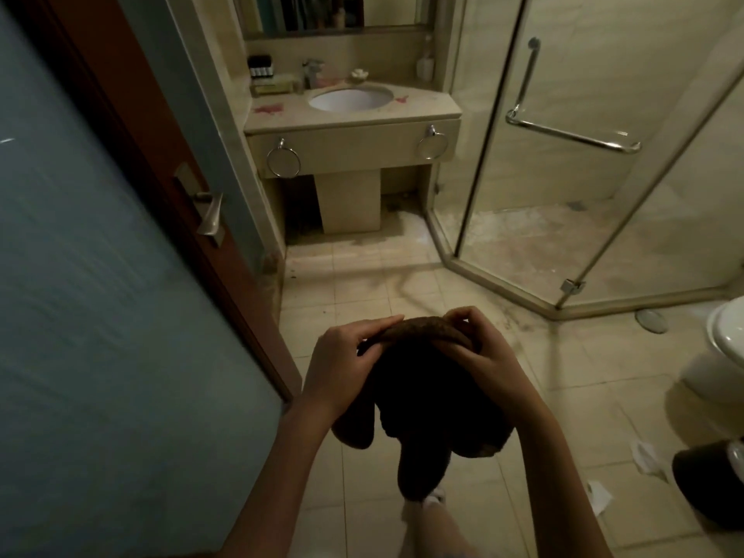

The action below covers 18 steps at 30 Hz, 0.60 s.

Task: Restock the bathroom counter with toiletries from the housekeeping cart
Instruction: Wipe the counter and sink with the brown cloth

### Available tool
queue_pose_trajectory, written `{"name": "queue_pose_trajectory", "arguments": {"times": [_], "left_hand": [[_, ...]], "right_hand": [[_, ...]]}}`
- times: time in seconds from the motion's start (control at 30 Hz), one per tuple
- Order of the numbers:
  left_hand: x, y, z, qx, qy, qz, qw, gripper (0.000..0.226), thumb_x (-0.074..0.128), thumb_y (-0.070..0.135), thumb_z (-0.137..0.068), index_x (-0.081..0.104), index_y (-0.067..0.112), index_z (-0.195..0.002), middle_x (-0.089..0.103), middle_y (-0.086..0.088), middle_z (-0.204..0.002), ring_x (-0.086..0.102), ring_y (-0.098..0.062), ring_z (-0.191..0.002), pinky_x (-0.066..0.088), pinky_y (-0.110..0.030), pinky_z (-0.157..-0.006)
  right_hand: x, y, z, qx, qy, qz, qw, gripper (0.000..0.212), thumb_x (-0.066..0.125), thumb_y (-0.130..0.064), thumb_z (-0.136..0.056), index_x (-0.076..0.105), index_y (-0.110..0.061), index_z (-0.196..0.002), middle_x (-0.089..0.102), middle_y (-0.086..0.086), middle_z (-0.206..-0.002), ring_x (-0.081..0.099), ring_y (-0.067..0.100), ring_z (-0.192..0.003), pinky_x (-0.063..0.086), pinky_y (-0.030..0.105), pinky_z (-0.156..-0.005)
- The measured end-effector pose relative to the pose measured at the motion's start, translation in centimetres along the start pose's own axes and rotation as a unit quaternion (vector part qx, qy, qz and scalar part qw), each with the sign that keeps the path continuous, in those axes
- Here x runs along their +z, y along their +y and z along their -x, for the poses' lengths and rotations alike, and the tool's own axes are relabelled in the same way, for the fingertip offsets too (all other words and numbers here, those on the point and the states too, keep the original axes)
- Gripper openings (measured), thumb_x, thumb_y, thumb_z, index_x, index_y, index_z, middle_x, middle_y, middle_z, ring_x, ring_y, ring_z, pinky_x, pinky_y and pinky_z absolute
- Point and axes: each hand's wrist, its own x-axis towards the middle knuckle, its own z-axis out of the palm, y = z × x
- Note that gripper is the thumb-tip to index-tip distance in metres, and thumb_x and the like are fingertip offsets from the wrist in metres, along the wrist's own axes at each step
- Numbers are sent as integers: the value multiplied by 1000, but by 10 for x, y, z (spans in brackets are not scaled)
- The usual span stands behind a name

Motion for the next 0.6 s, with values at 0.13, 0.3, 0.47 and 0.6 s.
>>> {"name": "queue_pose_trajectory", "arguments": {"times": [0.13, 0.3, 0.47, 0.6], "left_hand": [[24, -9, -70, -9, 15, 5, 1000, 32, 63, 12, -90, 67, 32, -115, 68, 19, -108, 61, 5, -101, 53, -17, -81], [49, -12, -173, -24, 35, -20, 999, 32, 58, 12, -92, 64, 34, -115, 67, 19, -105, 61, 4, -99, 55, -26, -86], [58, -29, -251, -36, 95, -68, 992, 34, 57, 7, -92, 66, 28, -117, 68, 14, -110, 59, 5, -101, 52, -18, -88], [61, -49, -285, -78, 126, -70, 987, 34, 57, 5, -91, 68, 26, -114, 68, 16, -106, 59, 9, -97, 49, -11, -82]], "right_hand": [[-35, 16, -73, -11, -12, 12, 1000, 31, 65, -14, -89, 55, -21, -117, 68, -4, -102, 66, 6, -95, 54, 24, -79], [-96, 28, -176, -36, -25, 125, 991, 50, 71, -21, -84, 54, -28, -130, 65, -10, -107, 62, 3, -99, 51, 21, -86], [-120, 56, -264, -30, -86, 294, 951, 41, 74, -36, -77, 62, -27, -116, 61, -15, -101, 57, 5, -94, 47, 28, -86], [-108, 79, -312, -48, -41, 330, 942, 16, 71, -33, -79, 65, -25, -92, 52, -15, -82, 52, 11, -80, 44, 30, -72]]}}
